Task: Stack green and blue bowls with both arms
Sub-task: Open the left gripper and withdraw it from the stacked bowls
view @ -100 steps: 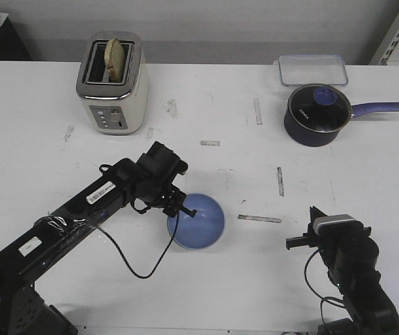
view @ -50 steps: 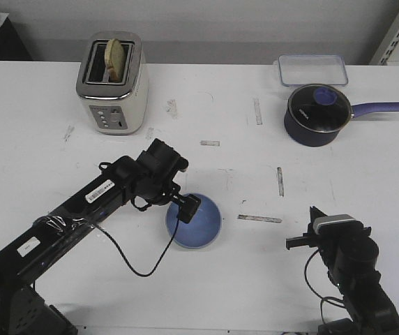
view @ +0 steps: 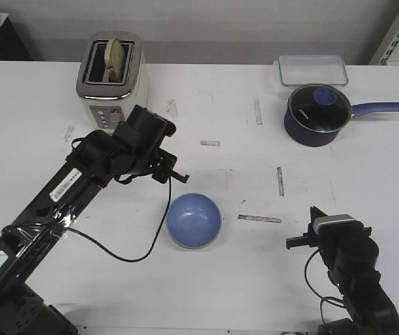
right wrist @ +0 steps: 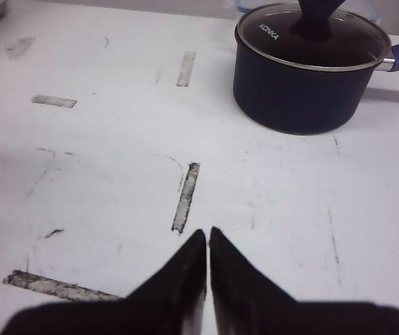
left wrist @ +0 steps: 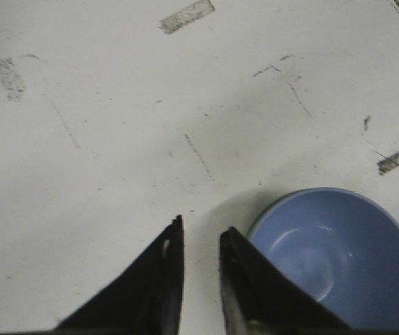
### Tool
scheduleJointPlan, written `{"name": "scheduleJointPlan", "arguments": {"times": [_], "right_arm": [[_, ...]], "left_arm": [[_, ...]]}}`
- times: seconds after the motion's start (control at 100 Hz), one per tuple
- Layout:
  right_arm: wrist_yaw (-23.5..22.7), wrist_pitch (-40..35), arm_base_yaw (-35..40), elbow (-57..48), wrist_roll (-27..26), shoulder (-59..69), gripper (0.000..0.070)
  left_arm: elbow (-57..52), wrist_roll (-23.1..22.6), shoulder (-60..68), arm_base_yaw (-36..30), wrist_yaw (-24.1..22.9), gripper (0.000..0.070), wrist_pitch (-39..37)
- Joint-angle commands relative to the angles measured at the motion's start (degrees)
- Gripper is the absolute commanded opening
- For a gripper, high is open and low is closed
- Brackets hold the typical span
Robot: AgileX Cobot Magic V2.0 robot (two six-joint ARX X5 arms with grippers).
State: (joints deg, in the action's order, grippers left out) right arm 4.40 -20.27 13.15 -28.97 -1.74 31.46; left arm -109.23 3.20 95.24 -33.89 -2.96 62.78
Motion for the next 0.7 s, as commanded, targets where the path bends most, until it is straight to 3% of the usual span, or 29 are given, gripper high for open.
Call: {"name": "scheduleJointPlan", "arguments": {"times": [0.0, 0.13, 0.29, 0.5, 0.69], "right_arm": [[0.20, 0.50, -0.42, -0.68, 0.26, 0.07, 0.0000], [0.15, 0.24, -2.73, -0.68, 0.02, 0.02, 0.0000], [-0.04, -1.73, -6.93, -0.68, 0.02, -0.02, 0.0000], [-3.06, -4.26, -11.65, -0.68, -0.42, -0.57, 0.0000], [-3.02, -4.31, -12.41, -0.68, -0.42, -3.39, 0.0000]], "left_arm": [[-1.16, -1.01, -0.24, 1.11, -0.42, 0.0000, 1.55], [0.22, -1.01, -2.82, 5.35, -0.55, 0.0000, 1.81], [8.61, -1.05, -10.19, 11.98, -0.52, 0.0000, -3.65], [27.63, -0.55, -25.53, 19.89, -0.52, 0.0000, -16.52], [47.87, -0.39, -42.69, 24.37, -0.52, 0.0000, -30.62]]}}
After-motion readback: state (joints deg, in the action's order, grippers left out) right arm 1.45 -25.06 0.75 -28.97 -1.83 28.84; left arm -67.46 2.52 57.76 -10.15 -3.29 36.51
